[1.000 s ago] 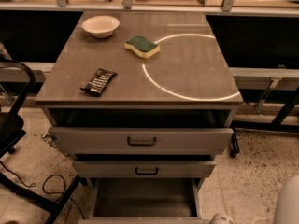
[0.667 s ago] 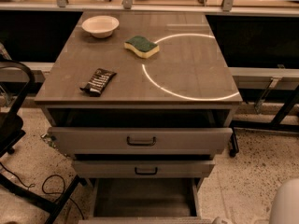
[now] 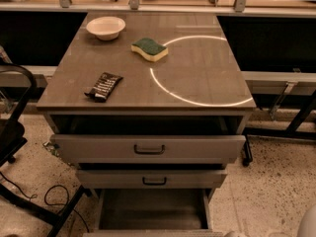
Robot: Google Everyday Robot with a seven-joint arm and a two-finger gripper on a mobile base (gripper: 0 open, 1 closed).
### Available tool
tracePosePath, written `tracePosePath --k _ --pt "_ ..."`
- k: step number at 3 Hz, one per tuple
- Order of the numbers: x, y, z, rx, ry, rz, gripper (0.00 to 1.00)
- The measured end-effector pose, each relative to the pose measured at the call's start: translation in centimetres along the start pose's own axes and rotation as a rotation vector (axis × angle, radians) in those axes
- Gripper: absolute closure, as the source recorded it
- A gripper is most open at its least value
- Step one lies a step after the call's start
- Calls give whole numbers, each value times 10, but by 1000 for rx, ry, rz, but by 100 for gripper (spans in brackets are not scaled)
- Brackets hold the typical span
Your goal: Close bottom drawer
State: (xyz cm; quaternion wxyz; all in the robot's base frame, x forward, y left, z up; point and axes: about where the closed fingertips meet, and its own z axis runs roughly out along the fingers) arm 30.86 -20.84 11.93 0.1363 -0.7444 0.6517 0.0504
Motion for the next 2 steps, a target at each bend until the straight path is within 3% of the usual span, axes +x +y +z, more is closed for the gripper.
tracePosePath --k 2 --pt "-16 -51 3 120 -61 -118 100"
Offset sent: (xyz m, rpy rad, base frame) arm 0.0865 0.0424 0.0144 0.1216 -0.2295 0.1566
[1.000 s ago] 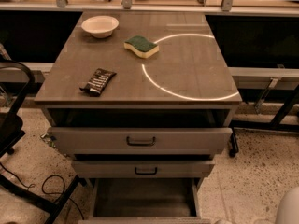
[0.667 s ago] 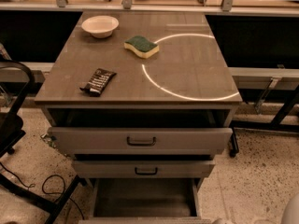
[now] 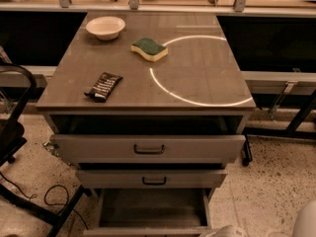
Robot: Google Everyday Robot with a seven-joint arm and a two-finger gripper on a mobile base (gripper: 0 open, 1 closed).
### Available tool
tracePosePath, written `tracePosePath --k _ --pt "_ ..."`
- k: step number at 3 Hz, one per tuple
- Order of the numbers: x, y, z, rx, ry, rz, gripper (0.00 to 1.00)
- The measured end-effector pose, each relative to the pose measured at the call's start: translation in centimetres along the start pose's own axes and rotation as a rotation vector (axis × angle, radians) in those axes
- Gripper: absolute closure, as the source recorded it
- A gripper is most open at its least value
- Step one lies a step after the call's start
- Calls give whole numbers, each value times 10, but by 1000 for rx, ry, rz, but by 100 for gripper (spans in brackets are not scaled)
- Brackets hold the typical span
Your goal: Close bottom drawer
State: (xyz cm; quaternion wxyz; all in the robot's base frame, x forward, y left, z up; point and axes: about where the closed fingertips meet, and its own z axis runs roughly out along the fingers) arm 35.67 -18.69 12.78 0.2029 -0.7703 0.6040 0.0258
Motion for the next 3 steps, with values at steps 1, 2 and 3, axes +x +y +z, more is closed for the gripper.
tracePosePath --k 1,2,3 --pt "-2 -5 3 9 -9 -9 100" --pt "-12 -30 15 25 -34 -53 100" --pt "-21 -47 24 36 -51 -87 100"
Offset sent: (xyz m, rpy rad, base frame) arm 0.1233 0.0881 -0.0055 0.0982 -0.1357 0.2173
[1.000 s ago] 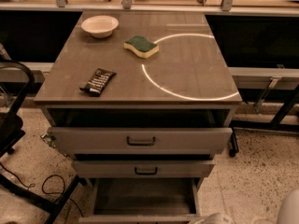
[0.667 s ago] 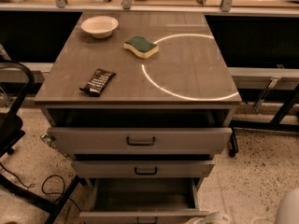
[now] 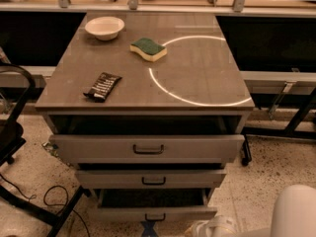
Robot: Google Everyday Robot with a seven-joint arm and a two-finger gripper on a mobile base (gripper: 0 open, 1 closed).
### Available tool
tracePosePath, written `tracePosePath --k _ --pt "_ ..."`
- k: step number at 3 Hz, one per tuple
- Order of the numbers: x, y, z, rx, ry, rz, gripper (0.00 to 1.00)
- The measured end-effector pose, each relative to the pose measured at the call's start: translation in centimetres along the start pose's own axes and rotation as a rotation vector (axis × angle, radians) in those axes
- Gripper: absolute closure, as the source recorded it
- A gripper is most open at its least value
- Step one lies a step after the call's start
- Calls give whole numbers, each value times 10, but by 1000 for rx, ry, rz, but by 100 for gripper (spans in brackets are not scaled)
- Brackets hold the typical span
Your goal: Close bottom drawer
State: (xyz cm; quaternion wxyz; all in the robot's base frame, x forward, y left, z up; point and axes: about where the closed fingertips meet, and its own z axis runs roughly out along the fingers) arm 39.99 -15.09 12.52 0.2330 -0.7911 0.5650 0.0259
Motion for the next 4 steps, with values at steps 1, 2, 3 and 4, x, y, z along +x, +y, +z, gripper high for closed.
tracePosePath --k 1,2,3,4 --pt "-15 -43 19 17 -30 -78 100" --pt "-32 -90 39 37 -64 -166 100" --pt "-40 -108 47 46 -82 -205 100" --pt "-41 -110 48 46 -85 -212 100"
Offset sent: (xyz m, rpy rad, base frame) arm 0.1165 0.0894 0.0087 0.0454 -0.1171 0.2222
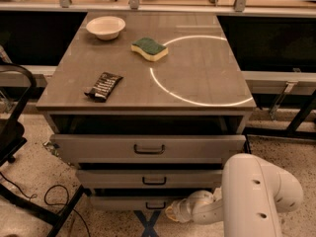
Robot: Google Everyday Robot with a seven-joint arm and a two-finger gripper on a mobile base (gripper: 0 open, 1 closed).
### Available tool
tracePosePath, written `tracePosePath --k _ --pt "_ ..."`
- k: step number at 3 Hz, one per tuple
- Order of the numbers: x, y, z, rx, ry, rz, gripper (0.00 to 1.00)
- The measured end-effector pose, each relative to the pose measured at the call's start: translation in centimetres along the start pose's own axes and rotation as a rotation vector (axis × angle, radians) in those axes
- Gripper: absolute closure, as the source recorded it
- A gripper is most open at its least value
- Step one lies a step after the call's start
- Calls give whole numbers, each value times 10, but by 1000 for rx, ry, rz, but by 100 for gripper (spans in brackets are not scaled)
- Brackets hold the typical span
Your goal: Close bottom drawer
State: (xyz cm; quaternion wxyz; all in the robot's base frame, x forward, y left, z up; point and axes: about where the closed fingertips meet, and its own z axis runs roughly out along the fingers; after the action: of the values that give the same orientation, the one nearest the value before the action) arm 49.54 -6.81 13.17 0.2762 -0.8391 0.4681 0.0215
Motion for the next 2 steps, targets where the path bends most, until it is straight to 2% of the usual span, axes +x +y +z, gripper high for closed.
tracePosePath --k 2 --pt "1 -15 6 1 -18 -49 100"
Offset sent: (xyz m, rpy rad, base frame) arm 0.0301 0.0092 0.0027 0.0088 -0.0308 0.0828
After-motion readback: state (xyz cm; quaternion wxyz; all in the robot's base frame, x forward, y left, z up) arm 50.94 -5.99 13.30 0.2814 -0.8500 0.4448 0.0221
